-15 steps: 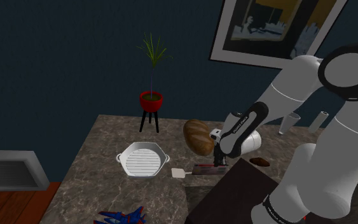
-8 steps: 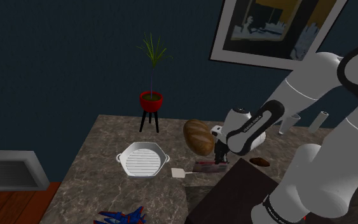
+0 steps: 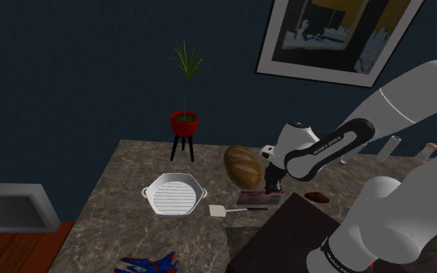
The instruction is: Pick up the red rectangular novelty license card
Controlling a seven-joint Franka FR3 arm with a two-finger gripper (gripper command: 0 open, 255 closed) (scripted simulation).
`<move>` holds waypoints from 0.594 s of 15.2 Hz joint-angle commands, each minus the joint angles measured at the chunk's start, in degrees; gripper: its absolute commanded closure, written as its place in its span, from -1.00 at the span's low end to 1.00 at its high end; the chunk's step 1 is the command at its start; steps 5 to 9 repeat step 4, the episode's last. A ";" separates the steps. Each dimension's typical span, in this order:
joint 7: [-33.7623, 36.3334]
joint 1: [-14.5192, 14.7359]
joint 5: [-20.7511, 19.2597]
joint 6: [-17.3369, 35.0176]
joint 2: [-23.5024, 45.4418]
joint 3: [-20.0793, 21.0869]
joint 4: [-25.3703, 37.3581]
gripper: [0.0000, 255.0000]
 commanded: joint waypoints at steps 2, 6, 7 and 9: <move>0.57 -0.80 -0.74 -4.05 -3.59 0.77 0.44 1.00; 0.59 -0.85 -0.76 -4.26 -3.78 0.82 0.46 1.00; 0.59 -0.85 -0.76 -4.26 -3.78 0.82 0.46 1.00; 0.59 -0.85 -0.76 -4.26 -3.78 0.82 0.46 1.00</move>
